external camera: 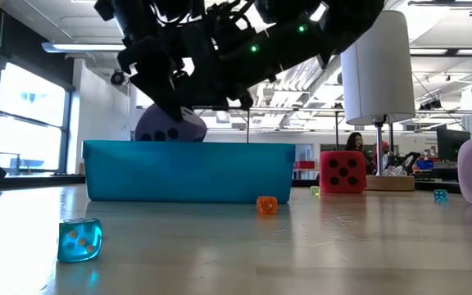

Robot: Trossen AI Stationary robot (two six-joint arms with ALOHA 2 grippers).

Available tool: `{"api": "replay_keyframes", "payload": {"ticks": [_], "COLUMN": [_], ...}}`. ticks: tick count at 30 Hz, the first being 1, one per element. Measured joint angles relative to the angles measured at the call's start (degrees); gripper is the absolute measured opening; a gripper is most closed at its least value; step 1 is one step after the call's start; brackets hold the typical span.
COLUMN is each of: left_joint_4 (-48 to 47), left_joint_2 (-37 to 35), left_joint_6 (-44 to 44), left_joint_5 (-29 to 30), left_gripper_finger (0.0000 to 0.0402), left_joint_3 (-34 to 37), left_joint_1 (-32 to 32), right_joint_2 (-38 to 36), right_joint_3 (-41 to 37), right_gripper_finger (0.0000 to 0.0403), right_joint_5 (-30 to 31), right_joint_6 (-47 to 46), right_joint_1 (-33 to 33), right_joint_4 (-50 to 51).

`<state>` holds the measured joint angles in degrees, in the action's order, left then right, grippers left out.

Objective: Pick & Place Dice
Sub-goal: Put the large violet dice into the blue bin

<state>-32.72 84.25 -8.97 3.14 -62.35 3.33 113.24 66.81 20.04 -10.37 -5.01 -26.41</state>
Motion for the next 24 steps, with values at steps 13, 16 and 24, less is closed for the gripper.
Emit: {"api": "replay_keyframes", "payload": {"ticks": [13,16,24], "left_joint_4": [0.18,0.27,0.44], "left_joint_2": [0.09,0.11,0.13], "left_joint_6": [-0.04,-0.04,-0.07], "left_joint_5": [-0.04,-0.04,-0.31], "left_gripper_finger": [0.04,0.04,0.04], "left_joint_3": [0.11,0.11,0.11], "left_joint_1": [-0.07,-0.07,-0.13], "right_joint_2": [1.37,1.37,1.47], "right_joint_3": [0.11,0.11,0.07], "right_gripper_finger": [0.0002,0.0002,0.0002], "right_joint_5": [-0.83,-0.4,-0.27], "right_joint_6": [-3.27,-3.6,-5.17], "right_joint_1": [0.56,0.56,0.63], "right_joint_4": [1.84,3.02,4.5]}}
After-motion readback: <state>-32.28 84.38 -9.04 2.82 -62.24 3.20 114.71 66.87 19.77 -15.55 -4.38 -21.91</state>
